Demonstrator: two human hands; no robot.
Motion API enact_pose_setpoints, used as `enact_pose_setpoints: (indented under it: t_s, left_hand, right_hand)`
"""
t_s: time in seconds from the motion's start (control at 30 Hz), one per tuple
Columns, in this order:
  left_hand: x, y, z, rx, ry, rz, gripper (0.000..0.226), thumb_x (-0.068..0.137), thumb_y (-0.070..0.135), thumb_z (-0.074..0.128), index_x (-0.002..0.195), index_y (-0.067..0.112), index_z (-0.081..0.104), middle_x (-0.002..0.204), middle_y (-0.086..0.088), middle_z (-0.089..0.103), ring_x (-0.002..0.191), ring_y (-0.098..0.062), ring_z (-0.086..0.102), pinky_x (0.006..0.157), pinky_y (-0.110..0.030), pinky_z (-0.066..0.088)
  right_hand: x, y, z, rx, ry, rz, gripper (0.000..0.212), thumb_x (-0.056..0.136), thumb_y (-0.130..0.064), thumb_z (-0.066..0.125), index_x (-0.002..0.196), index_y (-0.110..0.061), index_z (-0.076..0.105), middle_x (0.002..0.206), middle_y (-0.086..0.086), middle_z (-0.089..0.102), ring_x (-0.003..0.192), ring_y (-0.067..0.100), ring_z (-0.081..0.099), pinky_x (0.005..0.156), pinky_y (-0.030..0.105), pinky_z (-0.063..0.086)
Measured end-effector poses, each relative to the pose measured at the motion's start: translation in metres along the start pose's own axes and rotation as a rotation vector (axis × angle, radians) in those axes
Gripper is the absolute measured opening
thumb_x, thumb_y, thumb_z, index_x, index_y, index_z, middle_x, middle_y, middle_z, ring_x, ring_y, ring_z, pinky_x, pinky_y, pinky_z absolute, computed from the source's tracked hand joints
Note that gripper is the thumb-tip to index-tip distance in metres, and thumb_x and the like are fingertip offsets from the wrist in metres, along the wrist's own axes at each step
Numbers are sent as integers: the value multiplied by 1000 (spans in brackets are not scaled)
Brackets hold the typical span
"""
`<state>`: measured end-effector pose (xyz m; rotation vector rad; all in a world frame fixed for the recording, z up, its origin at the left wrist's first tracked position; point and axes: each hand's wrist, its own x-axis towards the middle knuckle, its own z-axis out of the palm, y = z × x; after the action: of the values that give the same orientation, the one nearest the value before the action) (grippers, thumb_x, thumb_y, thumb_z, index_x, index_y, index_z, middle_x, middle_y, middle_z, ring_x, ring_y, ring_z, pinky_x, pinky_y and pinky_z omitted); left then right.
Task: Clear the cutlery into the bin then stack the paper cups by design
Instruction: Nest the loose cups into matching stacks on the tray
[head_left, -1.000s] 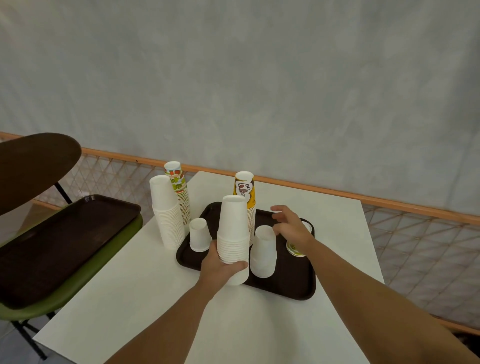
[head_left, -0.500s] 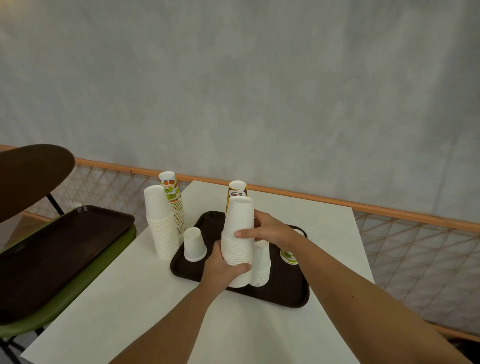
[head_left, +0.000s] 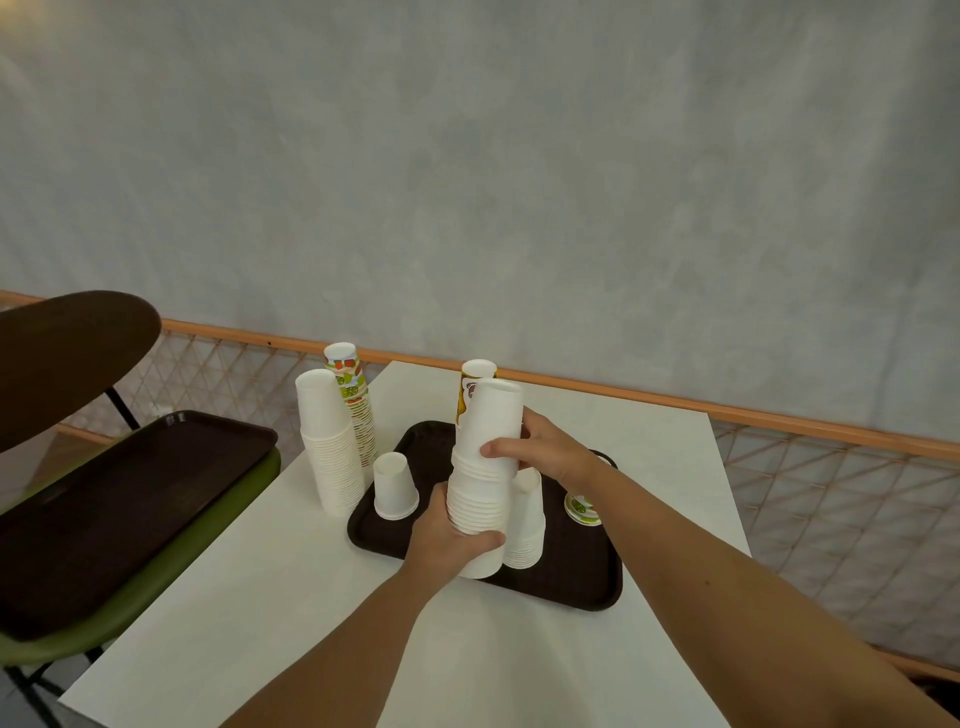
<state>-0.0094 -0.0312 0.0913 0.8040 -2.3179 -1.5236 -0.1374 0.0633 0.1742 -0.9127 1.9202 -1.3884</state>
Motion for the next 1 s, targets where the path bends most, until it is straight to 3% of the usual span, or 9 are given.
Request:
enact_pose_setpoints:
  t_s: [0.2,0.37,0.47,0.63,0.9,1.0]
  left_hand:
    - [-6,-4,-5,-6,2,-12,86,66,22,83,135,19,32,124,2,49,115,-18,48,97,-33,42]
    - [-8,-12,-10,19,8,-59,85,69,23,81,136,19,30,118,3,46,107,-13,44,99,-35,41]
    - [-8,-18,-12,17,21,-86,89,69,23,81,139,19,27,128,-2,47,113,-17,45,103,-37,40]
    - [-5,-22,-13,23,43,-110,90,68,26,82,139,18,26,132,-4,46,121,-22,44,105,-39,40]
    - [1,-17,-13,-10,65,-122,89,69,26,81,138,20,26,128,-3,46,119,-20,45,103,-41,43]
    - [2,-15,-14,-28,72,-116,87,68,25,82,137,19,28,126,-3,47,117,-20,46,102,-41,44]
  right_hand:
    - [6,-4,-4,56,76,-46,46,81,-22,71,120,-28,47,112,-5,61,107,16,59,89,35,53]
    - [9,-10,-16,174,213,-109,46,82,-16,70,123,-18,49,110,-2,62,97,9,60,70,20,54]
    - [12,-2,-20,202,297,-85,55,80,-19,71,129,-16,46,118,3,59,102,14,59,70,22,53]
    - [12,24,-21,-24,372,-2,64,78,-26,74,132,-19,40,118,-1,54,104,16,54,78,28,48]
    - [17,69,-13,-249,263,141,77,74,-32,77,135,-16,34,131,6,50,116,23,51,96,42,49]
    - [15,78,-11,-289,227,183,76,75,-33,75,136,-16,34,129,6,51,114,24,52,93,39,50]
